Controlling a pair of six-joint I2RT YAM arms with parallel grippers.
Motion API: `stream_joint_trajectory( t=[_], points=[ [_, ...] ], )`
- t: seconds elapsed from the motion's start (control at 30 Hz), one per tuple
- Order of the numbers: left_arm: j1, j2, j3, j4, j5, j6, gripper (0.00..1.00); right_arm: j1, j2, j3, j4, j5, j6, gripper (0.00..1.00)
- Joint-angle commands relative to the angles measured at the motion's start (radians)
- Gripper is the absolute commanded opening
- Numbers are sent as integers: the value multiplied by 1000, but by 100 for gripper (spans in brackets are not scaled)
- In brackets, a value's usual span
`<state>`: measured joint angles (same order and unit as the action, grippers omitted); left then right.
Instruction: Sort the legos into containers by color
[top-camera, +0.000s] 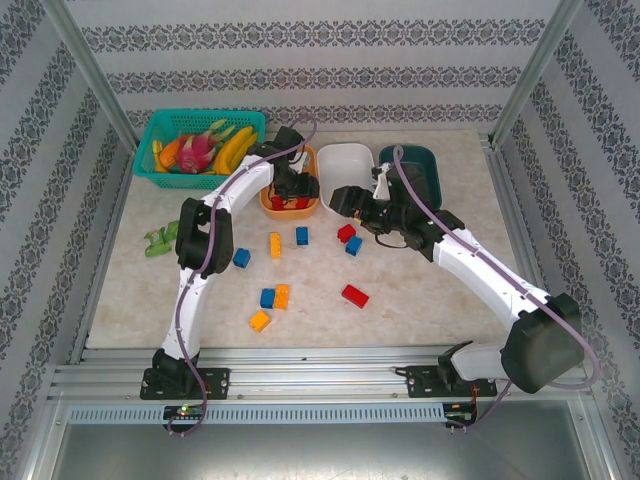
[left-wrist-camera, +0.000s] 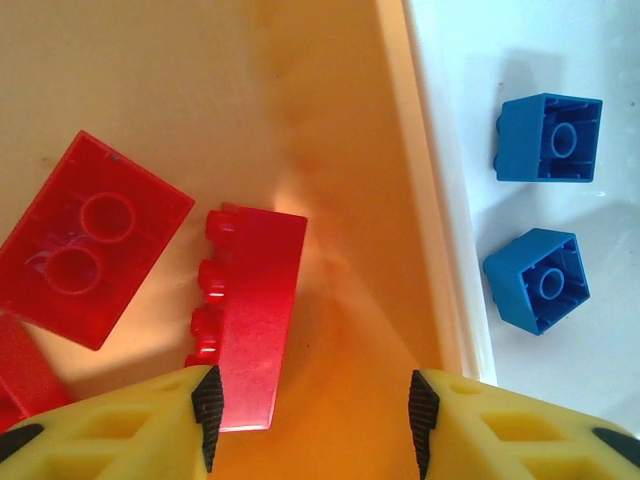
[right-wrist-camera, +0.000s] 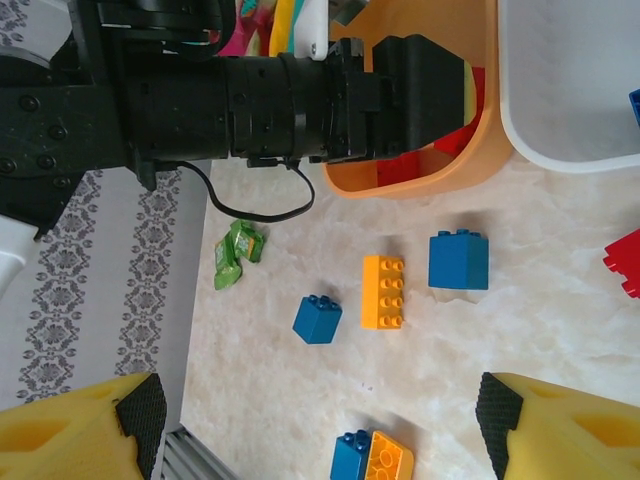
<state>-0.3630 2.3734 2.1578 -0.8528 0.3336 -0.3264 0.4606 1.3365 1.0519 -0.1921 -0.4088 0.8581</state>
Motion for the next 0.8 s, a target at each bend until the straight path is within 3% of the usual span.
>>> stream_joint_trajectory(
  t=[0.0, 0.27, 0.53, 0.77],
  points=[
    [18, -112, 19, -39, -43, -36, 57, 5, 7, 51, -23, 28, -36, 83],
    [19, -368, -126, -33, -170, -153, 65, 48, 4, 92, -90, 141, -103, 82],
    [32, -709, -608, -37, -242, -327, 72, 229, -10, 73, -67, 212, -363, 82],
    [111, -888, -977, -20, -204, -430, 83, 308, -8, 13, -59, 195, -333, 82]
  ],
)
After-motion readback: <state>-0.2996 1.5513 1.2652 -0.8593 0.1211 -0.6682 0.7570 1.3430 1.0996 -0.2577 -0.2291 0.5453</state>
